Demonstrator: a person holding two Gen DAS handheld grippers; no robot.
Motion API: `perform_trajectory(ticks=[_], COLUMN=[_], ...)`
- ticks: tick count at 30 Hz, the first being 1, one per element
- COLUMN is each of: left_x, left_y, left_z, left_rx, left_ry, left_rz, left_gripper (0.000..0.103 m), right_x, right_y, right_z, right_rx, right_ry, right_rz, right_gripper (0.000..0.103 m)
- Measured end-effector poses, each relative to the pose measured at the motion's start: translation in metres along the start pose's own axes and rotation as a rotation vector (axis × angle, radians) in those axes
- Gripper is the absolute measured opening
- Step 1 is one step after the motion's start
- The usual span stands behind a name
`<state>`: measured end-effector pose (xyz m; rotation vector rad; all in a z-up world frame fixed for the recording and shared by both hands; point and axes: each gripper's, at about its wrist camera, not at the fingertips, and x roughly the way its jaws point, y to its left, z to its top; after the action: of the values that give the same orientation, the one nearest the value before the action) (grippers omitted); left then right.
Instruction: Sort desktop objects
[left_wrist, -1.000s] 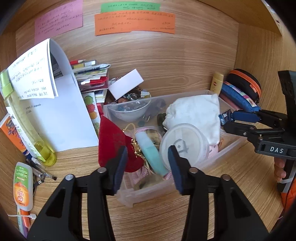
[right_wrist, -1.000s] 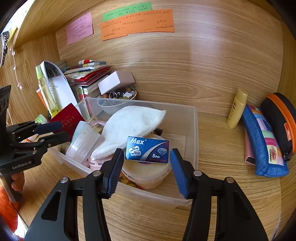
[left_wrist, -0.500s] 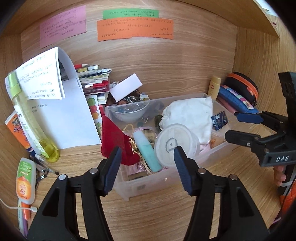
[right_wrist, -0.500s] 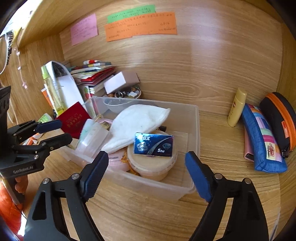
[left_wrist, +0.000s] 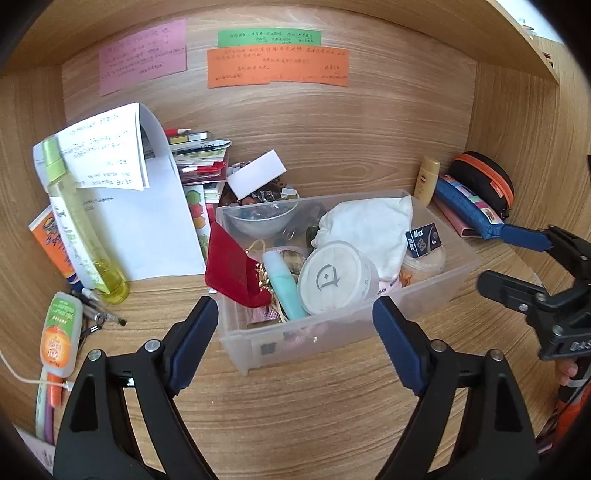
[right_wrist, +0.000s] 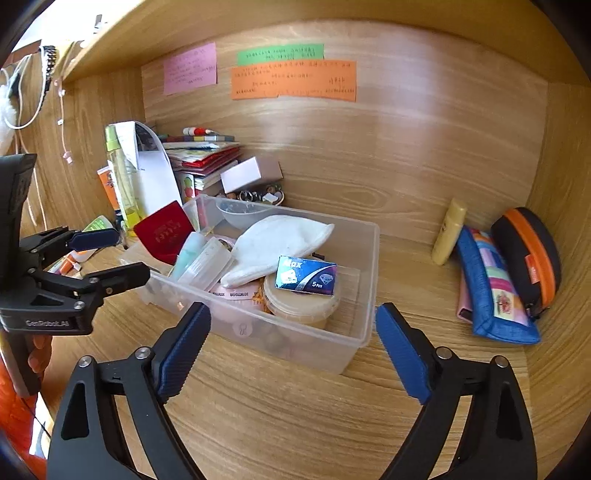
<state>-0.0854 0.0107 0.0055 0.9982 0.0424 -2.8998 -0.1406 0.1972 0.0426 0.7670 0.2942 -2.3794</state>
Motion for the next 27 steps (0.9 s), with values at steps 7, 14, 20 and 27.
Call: perform_trajectory(ticks=[7,14,20,27], left_x=[-0.016,-0.027,-0.029,-0.03], left_y=[-0.008,-0.012,-0.021,-0.028], left_z=[-0.003,-0.006,-0.012,-0.015], left_rx=[-0.031,-0.059,-0.036,-0.024], left_ry=[-0.027,-0.081,-0.08,-0.078], left_rz=[0.029,0.085,0.094,0.044], left_gripper=[0.086,0.086,0.086,0.086], right_x=[-0.025,-0.039,-0.04,-0.036], right_y=[0.005,0.007,0.005,0.003], right_z=[-0.004,-0.008,-0.012,-0.013], right_rx=[-0.025,-0.021,-0.004,0.015], right_ry=[-0.061,-0.091,-0.09,-0.072], right_rz=[-0.004,0.011,0.024,0.03], right_gripper=[0.101,0.101,0.101,0.101])
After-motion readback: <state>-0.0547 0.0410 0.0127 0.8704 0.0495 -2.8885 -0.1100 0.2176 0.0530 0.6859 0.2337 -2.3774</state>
